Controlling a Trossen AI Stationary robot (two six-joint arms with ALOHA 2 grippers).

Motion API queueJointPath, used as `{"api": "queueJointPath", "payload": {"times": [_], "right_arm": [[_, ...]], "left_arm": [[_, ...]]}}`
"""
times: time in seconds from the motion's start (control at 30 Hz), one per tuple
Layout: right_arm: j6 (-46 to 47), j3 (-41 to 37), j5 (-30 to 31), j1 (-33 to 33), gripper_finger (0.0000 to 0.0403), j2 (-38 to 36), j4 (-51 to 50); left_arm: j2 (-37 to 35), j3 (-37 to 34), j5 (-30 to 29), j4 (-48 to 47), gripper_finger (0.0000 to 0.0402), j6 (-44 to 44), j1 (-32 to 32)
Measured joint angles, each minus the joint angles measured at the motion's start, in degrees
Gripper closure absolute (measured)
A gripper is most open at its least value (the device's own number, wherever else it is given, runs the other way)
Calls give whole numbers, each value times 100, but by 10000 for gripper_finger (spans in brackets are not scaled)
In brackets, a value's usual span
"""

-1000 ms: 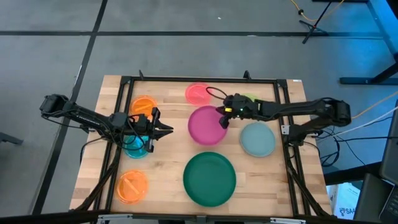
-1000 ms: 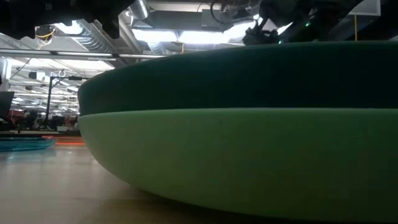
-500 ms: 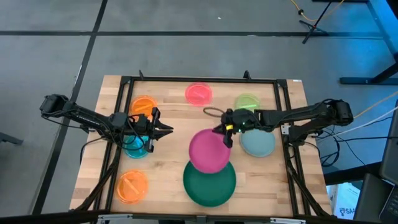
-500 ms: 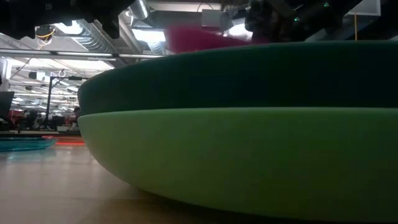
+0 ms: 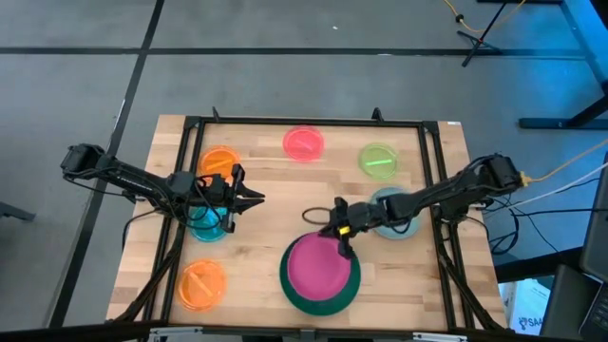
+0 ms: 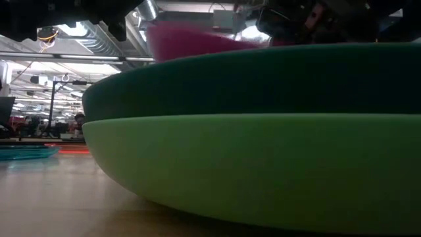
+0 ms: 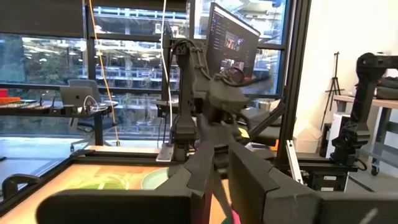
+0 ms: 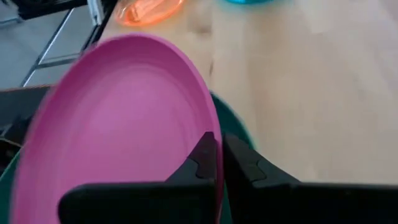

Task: Stack plastic plates
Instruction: Stack the pink plate on top of the dark green plate, then stack the light blue plate on top of the pink plate

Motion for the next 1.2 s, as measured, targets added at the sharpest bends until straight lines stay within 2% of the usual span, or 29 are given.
{"api": "queueJointPath", "payload": {"times": [0.37,0.53,0.63,0.9,1.07,1.2], "right_arm": [[153,0,-113,62,397,571,13],[138,0,-119,62,394,603,56],[134,0,-110,62,376,603,62],[-9,9,182,60,296,603,15],[-42,362,236,61,277,495,-1001],[19,583,653,131,277,265,-1966]], "left_arm": [[-1,0,-2,0,359,-2,0],[0,0,-3,0,359,-2,2],[0,0,-2,2,359,-2,0],[0,0,-4,2,359,-2,0],[0,0,-4,2,359,-2,0],[-2,0,-2,33,359,-52,0]]}}
